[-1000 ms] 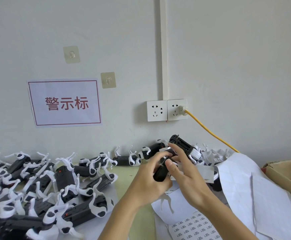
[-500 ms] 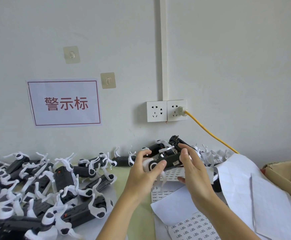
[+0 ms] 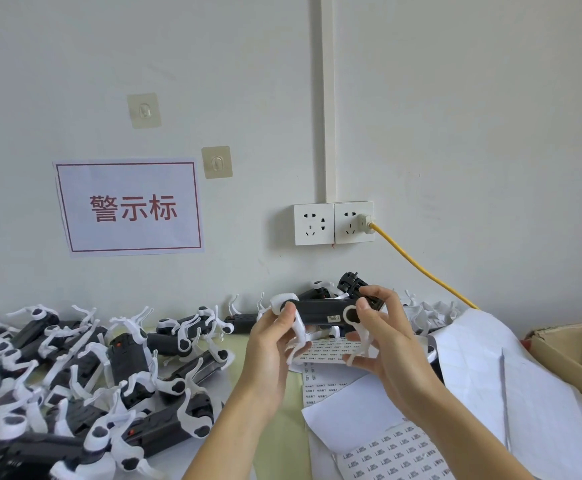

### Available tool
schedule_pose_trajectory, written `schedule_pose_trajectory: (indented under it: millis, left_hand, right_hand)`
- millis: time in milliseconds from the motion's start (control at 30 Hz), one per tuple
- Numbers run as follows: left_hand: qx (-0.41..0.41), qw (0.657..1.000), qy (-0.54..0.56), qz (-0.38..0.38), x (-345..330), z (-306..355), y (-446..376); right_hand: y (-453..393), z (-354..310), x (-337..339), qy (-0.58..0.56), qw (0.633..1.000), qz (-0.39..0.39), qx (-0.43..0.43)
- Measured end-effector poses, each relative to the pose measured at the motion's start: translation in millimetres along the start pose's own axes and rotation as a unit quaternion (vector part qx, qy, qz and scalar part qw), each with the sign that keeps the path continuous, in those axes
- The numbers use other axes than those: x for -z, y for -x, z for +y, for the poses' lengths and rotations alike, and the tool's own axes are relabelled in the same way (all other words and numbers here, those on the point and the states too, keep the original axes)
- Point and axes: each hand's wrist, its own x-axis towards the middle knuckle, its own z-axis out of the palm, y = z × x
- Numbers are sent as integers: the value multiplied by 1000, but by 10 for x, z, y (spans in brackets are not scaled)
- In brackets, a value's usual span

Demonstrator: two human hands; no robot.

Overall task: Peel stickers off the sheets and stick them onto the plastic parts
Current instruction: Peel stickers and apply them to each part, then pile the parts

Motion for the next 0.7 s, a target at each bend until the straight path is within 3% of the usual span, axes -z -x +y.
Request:
schedule_pose_trajectory:
  millis: [367,567,633,700]
  left_hand:
    - [17,998,-48,45,-29,3,4]
    - [67,982,-176,20,16,-109,-11]
    - [90,971,-223,5,47,-130,-17]
    - [95,963,-251,40,88,-151,-22]
  right_hand:
    - [54,-59,101,200,979,-13,36]
    - [66,-81,117,250,965,-32,70]
    - [53,-130,182,281,958,-23,46]
    - [34,-176,288,281,959,-20,-26]
